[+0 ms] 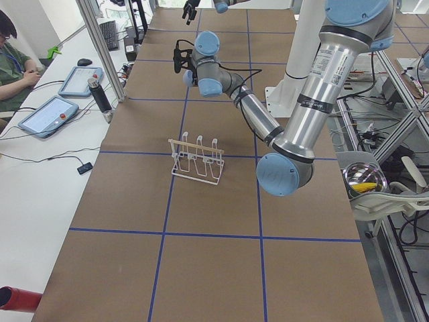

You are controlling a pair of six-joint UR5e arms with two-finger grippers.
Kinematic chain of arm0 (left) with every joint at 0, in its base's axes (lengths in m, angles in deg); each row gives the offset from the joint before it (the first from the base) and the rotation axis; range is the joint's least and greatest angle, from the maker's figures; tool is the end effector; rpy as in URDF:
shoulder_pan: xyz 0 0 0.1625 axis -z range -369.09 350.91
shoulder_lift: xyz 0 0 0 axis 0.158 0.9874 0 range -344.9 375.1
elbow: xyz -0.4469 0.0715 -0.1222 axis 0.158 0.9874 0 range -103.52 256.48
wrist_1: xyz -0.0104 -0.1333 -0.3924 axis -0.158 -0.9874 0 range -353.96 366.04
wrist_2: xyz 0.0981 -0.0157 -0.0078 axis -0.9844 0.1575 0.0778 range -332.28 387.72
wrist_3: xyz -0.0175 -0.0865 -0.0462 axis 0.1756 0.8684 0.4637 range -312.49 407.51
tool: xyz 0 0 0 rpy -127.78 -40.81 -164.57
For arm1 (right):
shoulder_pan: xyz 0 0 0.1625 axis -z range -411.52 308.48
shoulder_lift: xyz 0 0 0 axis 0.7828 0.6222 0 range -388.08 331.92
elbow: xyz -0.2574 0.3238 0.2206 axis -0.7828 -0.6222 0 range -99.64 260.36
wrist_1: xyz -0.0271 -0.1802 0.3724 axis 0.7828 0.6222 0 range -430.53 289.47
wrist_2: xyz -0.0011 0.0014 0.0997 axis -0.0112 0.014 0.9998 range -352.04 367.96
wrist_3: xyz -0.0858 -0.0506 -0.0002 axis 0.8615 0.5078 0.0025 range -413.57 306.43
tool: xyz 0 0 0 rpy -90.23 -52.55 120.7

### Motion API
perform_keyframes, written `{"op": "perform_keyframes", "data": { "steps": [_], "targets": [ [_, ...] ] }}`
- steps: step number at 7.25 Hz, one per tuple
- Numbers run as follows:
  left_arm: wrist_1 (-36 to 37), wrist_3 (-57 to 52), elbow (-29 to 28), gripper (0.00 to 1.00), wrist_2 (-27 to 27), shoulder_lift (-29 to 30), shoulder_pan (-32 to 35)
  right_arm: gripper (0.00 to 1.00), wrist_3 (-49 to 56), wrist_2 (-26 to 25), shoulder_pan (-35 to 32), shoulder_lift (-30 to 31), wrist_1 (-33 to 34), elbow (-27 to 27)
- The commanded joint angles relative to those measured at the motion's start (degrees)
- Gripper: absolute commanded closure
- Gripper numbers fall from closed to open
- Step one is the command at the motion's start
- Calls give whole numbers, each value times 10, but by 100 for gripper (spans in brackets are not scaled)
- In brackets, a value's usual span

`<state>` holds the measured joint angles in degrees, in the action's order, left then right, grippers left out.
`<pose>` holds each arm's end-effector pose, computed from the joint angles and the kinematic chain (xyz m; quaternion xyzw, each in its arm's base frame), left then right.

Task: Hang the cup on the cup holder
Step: 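Carry the cup with the left gripper over the wire rack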

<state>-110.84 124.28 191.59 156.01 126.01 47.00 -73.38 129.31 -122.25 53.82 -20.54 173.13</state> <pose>0.2440 -0.4912 0.2457 0.1022 0.6117 -0.0962 0.7785 -0.1147 -0.5750 0.5289 0.3082 -0.3683 -0.1119 0.8700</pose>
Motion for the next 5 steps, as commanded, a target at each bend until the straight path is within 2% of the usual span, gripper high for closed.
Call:
{"op": "perform_keyframes", "data": {
  "steps": [1, 2, 4, 5],
  "targets": [
    [189, -188, 31, 100, -7, 0, 18, 0, 141, 6, -43, -1, 179, 11],
    [253, -244, 41, 100, -8, 1, 32, 0, 147, 22, -48, -2, 288, 35],
    [375, -351, 60, 100, -59, 17, 31, 0, 152, 31, -52, -36, 495, 79],
    [430, -395, 60, 100, -73, 32, 29, 0, 152, 35, -52, -37, 532, 89]
  ]
}}
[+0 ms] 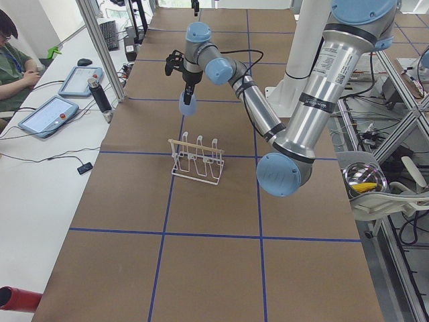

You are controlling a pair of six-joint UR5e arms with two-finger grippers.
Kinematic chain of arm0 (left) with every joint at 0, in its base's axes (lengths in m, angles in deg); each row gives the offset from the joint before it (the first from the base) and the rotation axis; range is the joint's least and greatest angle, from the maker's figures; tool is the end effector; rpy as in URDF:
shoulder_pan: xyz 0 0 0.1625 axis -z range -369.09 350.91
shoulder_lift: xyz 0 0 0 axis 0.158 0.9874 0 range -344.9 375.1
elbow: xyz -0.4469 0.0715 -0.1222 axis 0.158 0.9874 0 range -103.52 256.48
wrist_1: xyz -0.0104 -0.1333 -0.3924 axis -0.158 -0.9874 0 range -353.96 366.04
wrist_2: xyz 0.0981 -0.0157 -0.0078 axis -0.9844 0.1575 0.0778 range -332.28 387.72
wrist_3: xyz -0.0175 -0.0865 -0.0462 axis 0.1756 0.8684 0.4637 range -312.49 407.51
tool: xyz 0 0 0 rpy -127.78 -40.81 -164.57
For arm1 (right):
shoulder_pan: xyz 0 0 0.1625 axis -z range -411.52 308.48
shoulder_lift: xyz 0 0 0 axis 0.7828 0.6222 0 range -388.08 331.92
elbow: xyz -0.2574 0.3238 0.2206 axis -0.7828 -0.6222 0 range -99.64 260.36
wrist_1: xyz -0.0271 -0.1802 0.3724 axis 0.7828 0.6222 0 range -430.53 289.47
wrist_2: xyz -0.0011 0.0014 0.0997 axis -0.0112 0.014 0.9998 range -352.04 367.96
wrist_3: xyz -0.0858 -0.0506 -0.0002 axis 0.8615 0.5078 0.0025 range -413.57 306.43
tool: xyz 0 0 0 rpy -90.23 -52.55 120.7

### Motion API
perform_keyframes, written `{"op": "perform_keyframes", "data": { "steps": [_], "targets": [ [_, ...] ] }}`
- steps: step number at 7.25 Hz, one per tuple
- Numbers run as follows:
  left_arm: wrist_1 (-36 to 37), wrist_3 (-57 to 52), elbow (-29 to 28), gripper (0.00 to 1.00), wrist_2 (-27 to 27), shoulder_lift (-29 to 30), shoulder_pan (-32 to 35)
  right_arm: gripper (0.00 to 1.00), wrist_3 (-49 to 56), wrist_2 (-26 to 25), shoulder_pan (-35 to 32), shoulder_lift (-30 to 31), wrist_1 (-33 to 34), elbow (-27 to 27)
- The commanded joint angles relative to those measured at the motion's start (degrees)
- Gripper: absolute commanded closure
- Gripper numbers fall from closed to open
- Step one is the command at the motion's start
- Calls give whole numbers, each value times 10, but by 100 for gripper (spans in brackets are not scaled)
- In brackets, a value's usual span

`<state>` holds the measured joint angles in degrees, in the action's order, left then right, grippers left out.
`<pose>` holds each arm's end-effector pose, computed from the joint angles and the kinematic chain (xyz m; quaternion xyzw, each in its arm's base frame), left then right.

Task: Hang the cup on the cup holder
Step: 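Carry the cup with the left gripper over the wire rack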

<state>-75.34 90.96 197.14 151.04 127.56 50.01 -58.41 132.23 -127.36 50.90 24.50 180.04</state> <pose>0.2119 -0.5071 0.2712 0.1287 0.4307 0.0110 0.8932 -0.0658 -0.5766 0.5362 0.0803 -0.3093 -0.1169 0.9403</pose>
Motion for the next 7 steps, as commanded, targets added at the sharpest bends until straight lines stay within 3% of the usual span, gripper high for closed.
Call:
{"op": "perform_keyframes", "data": {
  "steps": [1, 4, 7],
  "targets": [
    [105, -92, -2, 100, -56, 29, -2, 0, 3, 26, -1, -2, 82, 19],
    [122, -148, -25, 100, -97, 28, -13, 0, 2, 50, -1, 5, 82, 18],
    [120, -149, -45, 100, -98, 30, -21, 0, 2, 51, -1, 5, 80, 18]
  ]
}}
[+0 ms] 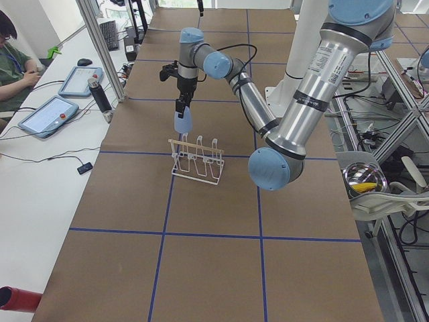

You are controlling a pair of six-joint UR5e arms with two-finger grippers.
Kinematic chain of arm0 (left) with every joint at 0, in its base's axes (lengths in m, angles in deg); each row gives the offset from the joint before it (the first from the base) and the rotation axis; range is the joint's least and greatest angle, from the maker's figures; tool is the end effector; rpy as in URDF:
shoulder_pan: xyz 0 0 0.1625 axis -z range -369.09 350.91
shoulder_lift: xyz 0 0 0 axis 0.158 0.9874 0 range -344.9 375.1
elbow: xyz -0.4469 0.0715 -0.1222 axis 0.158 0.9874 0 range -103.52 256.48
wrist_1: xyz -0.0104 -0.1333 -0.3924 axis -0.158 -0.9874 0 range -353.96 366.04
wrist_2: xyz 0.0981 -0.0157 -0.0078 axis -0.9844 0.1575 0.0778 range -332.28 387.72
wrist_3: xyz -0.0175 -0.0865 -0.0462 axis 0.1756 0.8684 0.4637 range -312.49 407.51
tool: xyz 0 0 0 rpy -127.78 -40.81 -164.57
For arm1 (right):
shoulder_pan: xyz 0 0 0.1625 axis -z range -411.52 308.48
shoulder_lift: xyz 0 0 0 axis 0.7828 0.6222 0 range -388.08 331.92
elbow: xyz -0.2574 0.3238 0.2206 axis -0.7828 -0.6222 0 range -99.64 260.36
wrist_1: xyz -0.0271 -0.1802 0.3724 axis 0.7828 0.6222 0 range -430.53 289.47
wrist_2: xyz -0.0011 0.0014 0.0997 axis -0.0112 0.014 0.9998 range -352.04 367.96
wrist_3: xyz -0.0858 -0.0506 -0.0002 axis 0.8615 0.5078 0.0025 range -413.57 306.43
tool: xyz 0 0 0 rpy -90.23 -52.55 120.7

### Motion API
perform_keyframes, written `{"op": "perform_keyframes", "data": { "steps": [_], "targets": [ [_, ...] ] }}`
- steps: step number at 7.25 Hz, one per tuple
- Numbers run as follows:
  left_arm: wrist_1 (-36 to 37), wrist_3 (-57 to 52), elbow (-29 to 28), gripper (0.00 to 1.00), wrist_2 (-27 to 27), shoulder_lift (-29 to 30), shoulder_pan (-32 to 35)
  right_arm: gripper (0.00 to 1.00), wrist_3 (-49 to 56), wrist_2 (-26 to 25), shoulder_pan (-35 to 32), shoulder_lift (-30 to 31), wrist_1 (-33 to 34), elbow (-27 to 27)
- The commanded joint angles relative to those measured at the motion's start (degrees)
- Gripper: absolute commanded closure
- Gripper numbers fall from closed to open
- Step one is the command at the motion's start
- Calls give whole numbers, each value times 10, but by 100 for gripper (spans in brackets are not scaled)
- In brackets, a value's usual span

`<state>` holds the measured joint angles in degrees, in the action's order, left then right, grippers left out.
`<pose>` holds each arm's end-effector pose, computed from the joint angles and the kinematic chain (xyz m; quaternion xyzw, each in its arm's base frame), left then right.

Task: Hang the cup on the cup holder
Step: 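Carry the cup with the left gripper over the wire rack, then lower the cup onto a rack hook with the left gripper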

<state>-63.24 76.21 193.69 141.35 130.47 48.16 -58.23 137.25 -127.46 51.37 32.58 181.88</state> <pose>0.2309 -0.5316 0.2992 0.1303 0.3066 0.0894 0.9386 -0.0680 -0.5606 0.5365 0.0181 -0.3426 -0.1030 0.9336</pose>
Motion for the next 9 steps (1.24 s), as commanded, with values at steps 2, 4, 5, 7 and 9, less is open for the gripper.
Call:
{"op": "perform_keyframes", "data": {
  "steps": [2, 4, 5, 7, 9],
  "targets": [
    [-2, -1, -12, 100, -2, -4, -8, 0, -1, 9, 0, -1, -4, 0],
    [-3, -1, -19, 100, -2, -5, -12, 0, -1, 8, 0, -3, -5, -1],
    [-3, -1, -22, 100, -1, -5, -16, 0, -1, 8, 0, -3, -4, 0],
    [-4, -2, -32, 100, -1, -3, -20, 0, -1, 8, 0, -4, -5, -2],
    [-9, -1, -49, 100, 0, -2, -25, 0, -1, 9, 0, -3, -5, 2]
  ]
}}
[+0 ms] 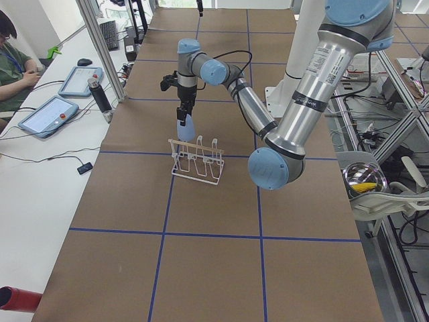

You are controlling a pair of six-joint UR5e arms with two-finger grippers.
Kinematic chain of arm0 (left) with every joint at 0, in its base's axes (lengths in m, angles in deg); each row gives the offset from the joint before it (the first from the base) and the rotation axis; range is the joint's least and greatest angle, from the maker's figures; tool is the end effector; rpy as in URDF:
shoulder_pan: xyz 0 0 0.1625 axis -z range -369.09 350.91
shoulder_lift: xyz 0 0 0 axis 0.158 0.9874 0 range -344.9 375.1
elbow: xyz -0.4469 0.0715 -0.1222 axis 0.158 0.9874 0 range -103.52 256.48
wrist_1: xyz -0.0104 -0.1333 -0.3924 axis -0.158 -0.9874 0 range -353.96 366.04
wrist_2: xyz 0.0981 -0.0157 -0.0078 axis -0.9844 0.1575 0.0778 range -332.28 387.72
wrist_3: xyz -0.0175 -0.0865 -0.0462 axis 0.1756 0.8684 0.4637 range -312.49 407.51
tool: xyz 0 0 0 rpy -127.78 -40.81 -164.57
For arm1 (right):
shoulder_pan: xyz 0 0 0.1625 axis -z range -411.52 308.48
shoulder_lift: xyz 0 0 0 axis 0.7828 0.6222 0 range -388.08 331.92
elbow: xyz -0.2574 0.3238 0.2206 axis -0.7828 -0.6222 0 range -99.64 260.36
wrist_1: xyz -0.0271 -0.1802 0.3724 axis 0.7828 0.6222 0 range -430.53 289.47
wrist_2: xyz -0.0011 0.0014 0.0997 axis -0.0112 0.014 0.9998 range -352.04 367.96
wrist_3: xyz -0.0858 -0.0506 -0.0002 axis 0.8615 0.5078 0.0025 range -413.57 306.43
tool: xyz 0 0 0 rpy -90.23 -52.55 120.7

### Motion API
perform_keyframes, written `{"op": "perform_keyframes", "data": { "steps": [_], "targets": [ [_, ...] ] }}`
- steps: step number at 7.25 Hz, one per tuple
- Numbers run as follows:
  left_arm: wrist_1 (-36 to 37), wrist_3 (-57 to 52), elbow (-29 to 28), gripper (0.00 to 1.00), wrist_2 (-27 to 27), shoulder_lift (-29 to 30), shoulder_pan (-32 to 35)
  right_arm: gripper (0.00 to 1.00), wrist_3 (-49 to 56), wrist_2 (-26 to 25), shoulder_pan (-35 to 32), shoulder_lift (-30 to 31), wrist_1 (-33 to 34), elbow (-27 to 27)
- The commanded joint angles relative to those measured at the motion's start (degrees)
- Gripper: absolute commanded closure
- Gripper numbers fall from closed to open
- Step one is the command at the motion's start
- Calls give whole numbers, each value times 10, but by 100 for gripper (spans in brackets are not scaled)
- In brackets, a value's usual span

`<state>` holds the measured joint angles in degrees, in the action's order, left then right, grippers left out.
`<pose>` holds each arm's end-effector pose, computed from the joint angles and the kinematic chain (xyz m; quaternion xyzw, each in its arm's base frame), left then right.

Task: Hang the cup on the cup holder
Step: 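Lower the cup onto a rack hook with the left gripper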

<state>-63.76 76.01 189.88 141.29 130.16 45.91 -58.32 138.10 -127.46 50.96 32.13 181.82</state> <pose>0.2617 -0.5367 0.3266 0.0990 0.2942 0.1036 0.9449 -0.0698 -0.5633 0.5312 0.0230 -0.3503 -0.1050 0.9304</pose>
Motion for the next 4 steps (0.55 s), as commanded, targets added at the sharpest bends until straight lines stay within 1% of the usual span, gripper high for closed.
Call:
{"op": "perform_keyframes", "data": {
  "steps": [1, 2, 3, 4],
  "targets": [
    [-21, 8, -28, 100, 2, 1, -3, 0, 0, -1, 2, 5, -2, -5],
    [-23, 5, -39, 59, 2, -1, -8, 0, 0, -1, 1, 5, -1, 0],
    [-33, 4, -42, 2, 2, -3, -9, 0, 0, 0, 1, 3, -3, 2],
    [-43, 3, -38, 1, 2, -8, -8, 0, 0, 1, 1, 3, -4, 8]
  ]
}}
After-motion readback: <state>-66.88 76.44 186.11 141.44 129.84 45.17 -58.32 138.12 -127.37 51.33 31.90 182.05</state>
